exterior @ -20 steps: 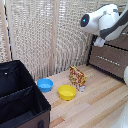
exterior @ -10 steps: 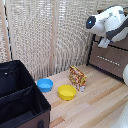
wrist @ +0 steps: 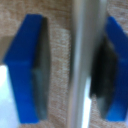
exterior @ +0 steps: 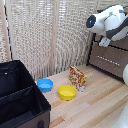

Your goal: Kindly move your gripper toward the top drawer's handle. With caution, hold the handle robustly using your gripper and pull open the top drawer. Let the handle go. Relocate your gripper to the bowl placed in the background. Gently hold the bowl using your gripper. Bring the gripper and the bowl to the ajar drawer. Softly release the bowl into it.

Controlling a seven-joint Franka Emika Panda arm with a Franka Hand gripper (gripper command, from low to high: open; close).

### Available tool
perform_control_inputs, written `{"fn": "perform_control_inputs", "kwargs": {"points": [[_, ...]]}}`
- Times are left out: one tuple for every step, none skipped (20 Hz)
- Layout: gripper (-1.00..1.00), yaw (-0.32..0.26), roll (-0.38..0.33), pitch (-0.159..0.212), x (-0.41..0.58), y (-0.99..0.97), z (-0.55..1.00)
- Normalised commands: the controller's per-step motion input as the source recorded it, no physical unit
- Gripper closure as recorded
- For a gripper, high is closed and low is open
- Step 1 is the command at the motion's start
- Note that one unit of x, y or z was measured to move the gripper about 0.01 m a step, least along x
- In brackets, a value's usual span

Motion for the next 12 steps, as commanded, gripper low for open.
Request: {"fn": "perform_control_inputs", "kwargs": {"points": [[1.00,0.016,0.000,0.003,-0.009,-0.17,0.23],[1.00,0.016,0.000,0.020,-0.060,0.00,0.17],[1.00,0.025,0.000,0.058,0.000,0.29,0.10],[1.00,0.060,-0.083,0.110,0.003,0.61,0.19],[1.00,0.106,-0.032,0.128,0.000,0.65,0.19],[1.00,0.099,-0.032,0.126,0.000,0.69,0.18],[1.00,0.100,-0.016,0.129,0.000,0.71,0.18],[1.00,0.089,-0.012,0.124,0.000,0.75,0.16],[1.00,0.087,-0.010,0.126,0.000,0.76,0.19],[1.00,0.086,-0.008,0.130,0.006,0.76,0.21],[1.00,0.086,-0.008,0.131,0.006,0.76,0.21],[1.00,0.083,-0.010,0.133,0.003,0.77,0.22]]}}
